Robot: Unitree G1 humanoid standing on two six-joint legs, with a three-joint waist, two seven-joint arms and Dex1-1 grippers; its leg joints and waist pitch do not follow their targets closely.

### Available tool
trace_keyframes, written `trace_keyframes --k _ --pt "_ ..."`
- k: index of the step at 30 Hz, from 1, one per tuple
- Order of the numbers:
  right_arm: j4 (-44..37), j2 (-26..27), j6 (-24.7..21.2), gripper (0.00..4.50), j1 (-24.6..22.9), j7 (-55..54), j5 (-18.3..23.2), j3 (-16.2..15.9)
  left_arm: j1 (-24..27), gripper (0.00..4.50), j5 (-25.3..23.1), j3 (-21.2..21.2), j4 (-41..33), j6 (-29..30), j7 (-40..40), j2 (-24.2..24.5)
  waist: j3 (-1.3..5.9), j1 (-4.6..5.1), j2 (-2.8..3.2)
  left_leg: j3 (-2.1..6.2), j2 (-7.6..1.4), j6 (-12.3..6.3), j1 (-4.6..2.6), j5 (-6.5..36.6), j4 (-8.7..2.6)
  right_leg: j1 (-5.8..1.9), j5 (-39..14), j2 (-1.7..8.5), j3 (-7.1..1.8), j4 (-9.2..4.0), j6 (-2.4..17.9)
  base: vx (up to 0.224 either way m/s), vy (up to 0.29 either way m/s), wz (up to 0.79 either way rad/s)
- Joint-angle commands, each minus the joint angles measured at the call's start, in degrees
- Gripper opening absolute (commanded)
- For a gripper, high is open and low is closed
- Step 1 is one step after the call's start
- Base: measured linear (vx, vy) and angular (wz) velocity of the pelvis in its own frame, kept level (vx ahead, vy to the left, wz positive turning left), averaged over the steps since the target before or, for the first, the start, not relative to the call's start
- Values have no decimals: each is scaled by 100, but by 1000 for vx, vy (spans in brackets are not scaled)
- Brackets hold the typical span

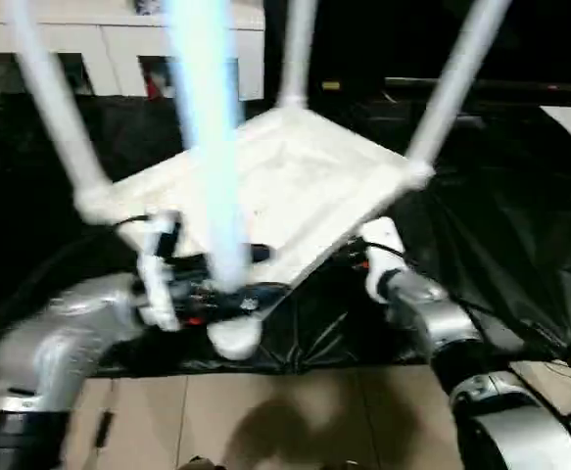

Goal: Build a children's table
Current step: Rotate table base

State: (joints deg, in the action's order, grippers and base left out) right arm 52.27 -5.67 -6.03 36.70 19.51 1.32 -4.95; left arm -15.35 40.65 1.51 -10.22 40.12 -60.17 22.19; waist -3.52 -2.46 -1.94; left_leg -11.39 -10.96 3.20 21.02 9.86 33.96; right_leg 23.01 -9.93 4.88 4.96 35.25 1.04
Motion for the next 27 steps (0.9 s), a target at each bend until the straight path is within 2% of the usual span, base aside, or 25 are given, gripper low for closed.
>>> trace_keyframes --k 1,3,5,6,7,9,10,11,12,13,16,17,19,21,22,23,24,27 --pt "73 236 187 316 220 166 -36 -165 -242 449 -59 383 -97 -42 5 -189 387 -43 45 125 -222 192 -48 1400 -422 -290 -1400 353 -335 -388 1054 0 0 0" --pt "232 271 279 316 275 191 -65 -135 -450 449 -152 585 59 -110 49 -413 400 -25 28 129 -220 184 -55 1375 -410 -295 -1370 358 -332 -378 1050 0 0 0" --pt "239 271 285 316 275 195 -67 -134 -483 449 -174 617 92 -131 53 -450 401 -18 17 122 -219 143 -40 1286 -400 -305 -1268 359 -339 -373 1063 0 0 0" --pt "261 272 301 316 272 209 -74 -131 -588 449 -249 717 199 -198 64 -571 402 -13 26 124 -220 127 -32 1240 -399 -314 -1217 364 -340 -369 1077 0 0 0" --pt "278 221 324 316 234 208 -90 -131 -891 449 -708 968 725 -646 310 -968 396 -19 60 114 -207 57 -60 1190 -393 -278 -1109 328 -336 -403 1097 0 0 0" --pt "279 187 331 316 216 185 -92 -116 -1024 449 -984 1062 1024 -911 476 -1128 411 -49 56 98 -221 83 -96 1276 -378 -277 -1061 330 -345 -405 1102 0 0 0" --pt "320 145 357 316 220 127 -102 -75 -1174 449 -1286 1127 1372 -1130 705 -1250 412 -60 49 113 -223 86 -80 1271 -384 -294 -1051 344 -342 -388 1115 0 0 0" --pt "320 145 357 316 220 127 -102 -75 -1174 449 -1286 1127 1372 -1130 705 -1250 408 -49 42 127 -216 93 -44 1304 -396 -320 -1149 332 -331 -396 1050 0 0 0" --pt "367 60 386 316 219 21 -103 14 -1406 449 -1734 1169 1918 -1547 1116 -1390 421 -55 51 126 -217 92 -57 1305 -385 -311 -1134 343 -335 -398 1046 0 0 0" --pt "327 -33 386 316 174 -15 -70 92 -1548 449 -1967 1185 2227 -1753 1354 -1412 419 -67 59 127 -210 80 -68 1319 -379 -308 -1146 338 -336 -421 1007 0 0 0" --pt "260 -205 418 316 78 -14 -18 223 -1741 449 -2245 1222 2648 -2085 1617 -1408 428 -90 38 124 -205 41 -66 1349 -370 -314 -1210 345 -330 -430 992 0 0 0" --pt "180 -295 413 316 0 10 12 283 -1808 449 -2289 1209 2794 -2140 1690 -1408 433 -97 55 133 -210 42 -50 1309 -368 -329 -1206 365 -327 -411 1021 0 0 0" --pt "-31 -480 405 316 -189 98 46 375 -1959 449 -2455 1167 3158 -2309 1990 -1440 435 -122 79 114 -207 12 -84 1342 -347 -302 -1177 344 -327 -429 1057 0 0 0" --pt "-246 -637 384 316 -364 164 83 455 -2075 449 -2644 1150 3461 -2510 2302 -1470 426 -137 46 114 -192 -32 -69 1412 -357 -318 -1276 323 -316 -468 988 0 0 0" --pt "-452 -762 345 316 -517 212 122 523 -2129 449 -2802 1153 3647 -2739 2442 -1502 422 -132 51 124 -186 -47 -58 1445 -358 -320 -1419 324 -304 -482 948 0 0 0" --pt "-470 -772 341 316 -531 216 125 530 -2135 449 -2819 1153 3668 -2767 2450 -1508 422 -132 51 124 -186 -47 -58 1445 -358 -320 -1419 324 -304 -482 948 0 0 0" --pt "-624 -856 312 316 -641 271 158 574 -2117 449 -2814 1147 3675 -2819 2364 -1535 431 -140 15 131 -181 -77 -39 1413 -353 -338 -1615 341 -293 -501 851 0 0 0" --pt "-933 -992 251 316 -842 396 225 630 -2061 449 -2815 1174 3653 -2912 2111 -1547 440 -164 15 122 -194 -145 -40 1314 -336 -314 -1571 358 -296 -503 914 0 0 0"
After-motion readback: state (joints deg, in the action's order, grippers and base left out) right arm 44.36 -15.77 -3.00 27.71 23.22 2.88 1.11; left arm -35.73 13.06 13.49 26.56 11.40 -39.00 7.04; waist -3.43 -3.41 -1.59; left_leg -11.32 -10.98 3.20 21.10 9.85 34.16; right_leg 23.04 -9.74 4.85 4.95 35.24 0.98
